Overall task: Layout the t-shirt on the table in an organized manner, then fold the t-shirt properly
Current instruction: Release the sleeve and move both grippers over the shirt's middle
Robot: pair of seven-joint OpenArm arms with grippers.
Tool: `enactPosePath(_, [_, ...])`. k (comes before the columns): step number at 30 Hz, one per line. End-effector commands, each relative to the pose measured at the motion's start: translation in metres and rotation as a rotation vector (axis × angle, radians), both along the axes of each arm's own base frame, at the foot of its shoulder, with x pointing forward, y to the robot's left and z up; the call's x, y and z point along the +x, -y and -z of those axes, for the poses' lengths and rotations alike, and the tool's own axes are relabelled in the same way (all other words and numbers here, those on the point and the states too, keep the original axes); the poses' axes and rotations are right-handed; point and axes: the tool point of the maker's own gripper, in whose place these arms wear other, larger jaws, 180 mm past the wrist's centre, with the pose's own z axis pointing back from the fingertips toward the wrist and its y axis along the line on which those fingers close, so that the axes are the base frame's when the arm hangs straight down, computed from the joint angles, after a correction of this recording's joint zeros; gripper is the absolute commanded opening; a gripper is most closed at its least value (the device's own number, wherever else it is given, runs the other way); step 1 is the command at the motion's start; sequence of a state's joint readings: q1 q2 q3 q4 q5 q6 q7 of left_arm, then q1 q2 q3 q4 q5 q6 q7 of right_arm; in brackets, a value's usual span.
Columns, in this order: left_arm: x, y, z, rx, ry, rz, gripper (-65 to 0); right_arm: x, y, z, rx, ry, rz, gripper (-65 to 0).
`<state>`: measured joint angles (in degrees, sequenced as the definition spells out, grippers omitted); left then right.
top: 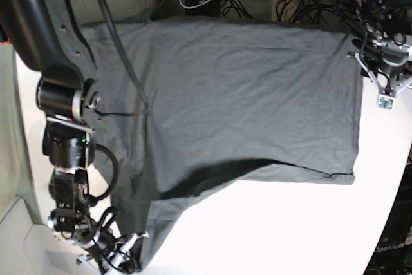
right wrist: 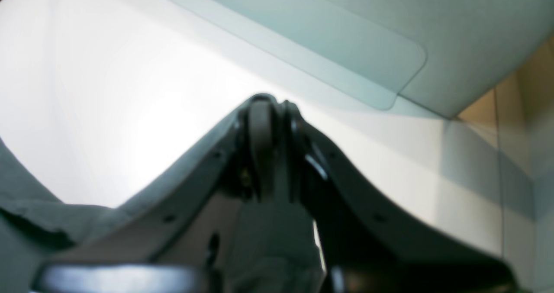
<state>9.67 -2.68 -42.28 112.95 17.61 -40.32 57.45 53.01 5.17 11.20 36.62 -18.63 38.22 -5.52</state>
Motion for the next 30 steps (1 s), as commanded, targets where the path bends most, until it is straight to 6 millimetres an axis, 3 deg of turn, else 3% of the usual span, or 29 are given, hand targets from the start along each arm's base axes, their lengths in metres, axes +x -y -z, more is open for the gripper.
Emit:
enactPosePath(1, [0.005, -0.003, -0.011, 0.023, 0.032, 0.003, -36.5, 0.016, 0.01, -0.044, 0.035, 0.112, 0.045, -60.4])
enactPosePath(4, [0.005, -0.003, -0.011, 0.023, 0.032, 0.003, -36.5, 0.023, 0.033, -0.044, 0.045, 0.139, 0.149, -60.4])
enactPosePath(12, [0.003, -0.003, -0.01, 0.025, 0.025, 0.003, -36.5, 0.029, 0.062, -0.068, 0.057, 0.291, 0.325, -60.4])
enactPosePath(15, [0.003, -0.003, -0.009, 0.025, 0.024, 0.003, -36.5, 0.03, 0.051, -0.063, 0.063, 0.281, 0.312, -60.3])
enactPosePath(18, [0.004, -0.003, -0.011, 0.025, 0.03, 0.003, -36.5, 0.022, 0.048, -0.027, 0.044, 0.184, 0.315, -55.2])
enactPosePath(22, [0.008, -0.002, -0.013, 0.023, 0.041, 0.007, -36.5, 0.005, 0.002, 0.02, 0.064, 0.046, 0.172, -46.3])
enactPosePath(25, [0.015, -0.003, -0.018, 0.024, 0.064, 0.004, -36.5, -0.02, -0.064, 0.045, 0.111, -0.054, -0.073, -48.9])
enactPosePath(30, [0.013, -0.003, -0.016, 0.023, 0.055, 0.004, -36.5, -0.058, -0.124, 0.071, 0.058, -0.142, -0.188, -56.9])
